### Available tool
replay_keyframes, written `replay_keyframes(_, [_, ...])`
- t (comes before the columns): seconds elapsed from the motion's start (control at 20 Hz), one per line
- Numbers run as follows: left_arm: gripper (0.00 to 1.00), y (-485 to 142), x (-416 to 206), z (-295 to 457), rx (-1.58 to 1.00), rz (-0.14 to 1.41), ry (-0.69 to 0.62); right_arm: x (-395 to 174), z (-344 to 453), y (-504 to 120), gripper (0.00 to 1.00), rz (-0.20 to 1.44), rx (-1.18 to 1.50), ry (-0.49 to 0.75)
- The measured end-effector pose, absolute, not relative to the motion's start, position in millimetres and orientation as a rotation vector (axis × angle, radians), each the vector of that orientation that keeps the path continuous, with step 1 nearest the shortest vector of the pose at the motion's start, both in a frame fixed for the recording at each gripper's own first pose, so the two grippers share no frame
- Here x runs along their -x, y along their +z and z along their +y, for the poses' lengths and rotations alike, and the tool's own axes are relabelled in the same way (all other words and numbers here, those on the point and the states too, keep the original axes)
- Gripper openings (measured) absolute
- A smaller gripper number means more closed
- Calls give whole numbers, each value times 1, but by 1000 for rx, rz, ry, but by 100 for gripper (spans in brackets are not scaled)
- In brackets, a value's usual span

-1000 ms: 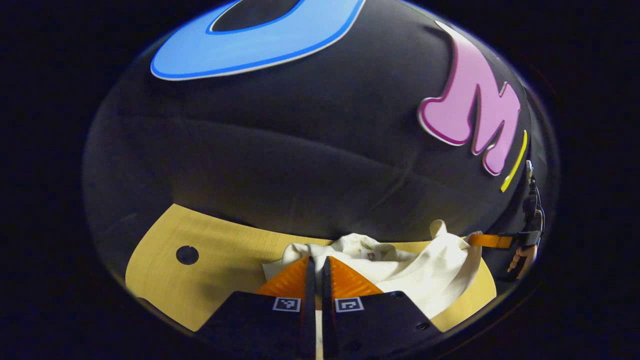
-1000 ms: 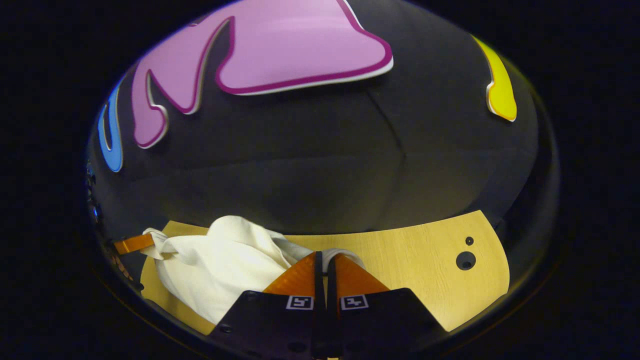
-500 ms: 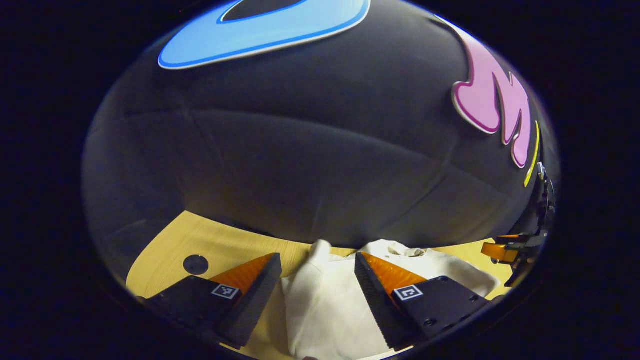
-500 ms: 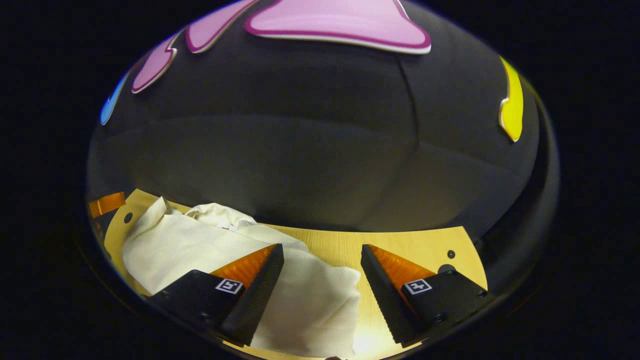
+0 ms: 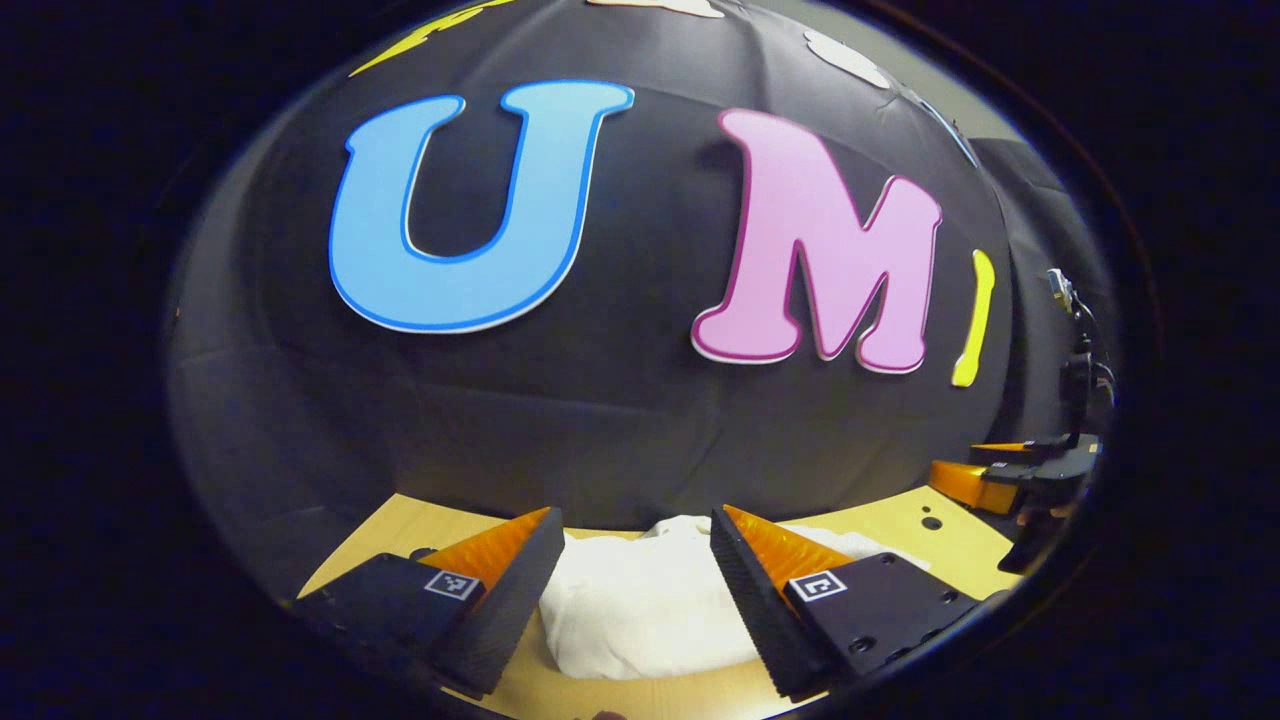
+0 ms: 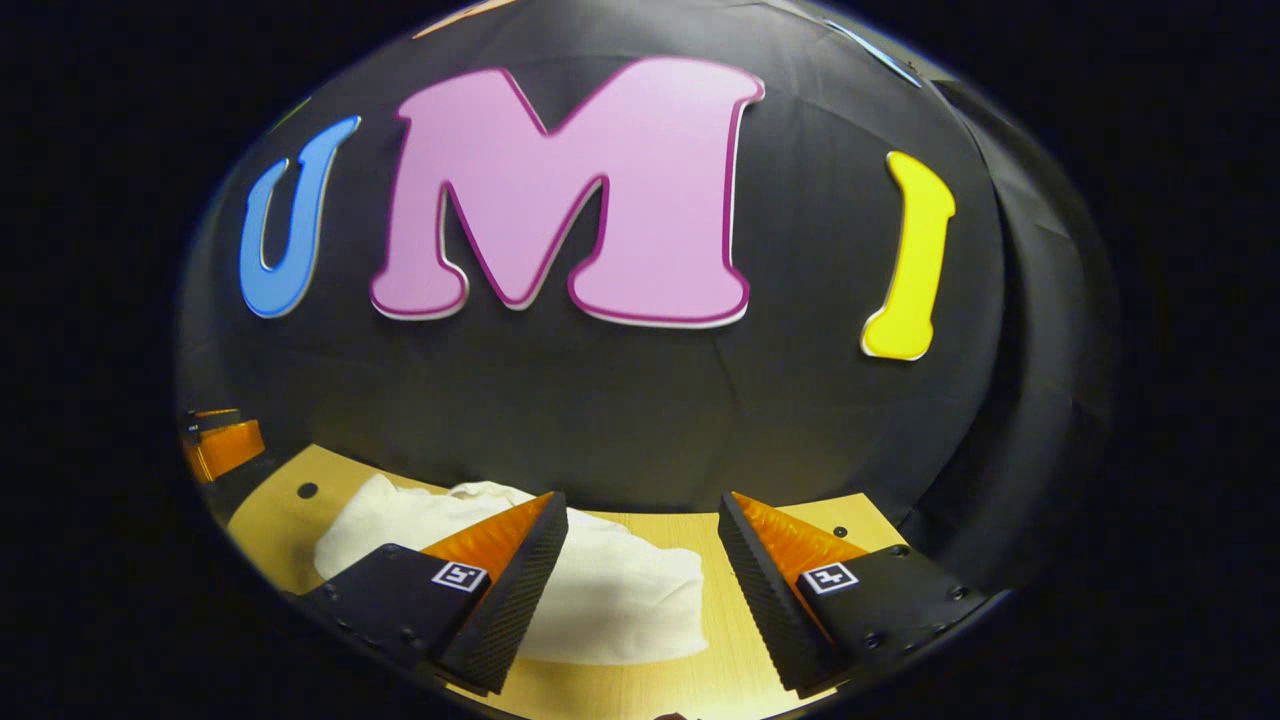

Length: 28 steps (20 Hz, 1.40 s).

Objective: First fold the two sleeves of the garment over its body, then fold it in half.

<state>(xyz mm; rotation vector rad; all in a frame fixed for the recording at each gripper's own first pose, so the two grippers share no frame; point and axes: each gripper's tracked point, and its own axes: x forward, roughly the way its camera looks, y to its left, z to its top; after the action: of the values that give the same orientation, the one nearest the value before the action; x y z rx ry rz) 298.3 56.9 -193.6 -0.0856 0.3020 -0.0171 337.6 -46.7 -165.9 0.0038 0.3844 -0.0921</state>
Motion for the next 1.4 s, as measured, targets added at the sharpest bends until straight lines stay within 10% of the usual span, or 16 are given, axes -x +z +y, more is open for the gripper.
replay_keyframes(0.7, [96,15,-60,34,59,16,17,-112,32,39,96,119,18,-31])
replay_keyframes(1.4, [96,-71,50,29,2,139,118,3,48,14,97,110,47,97])
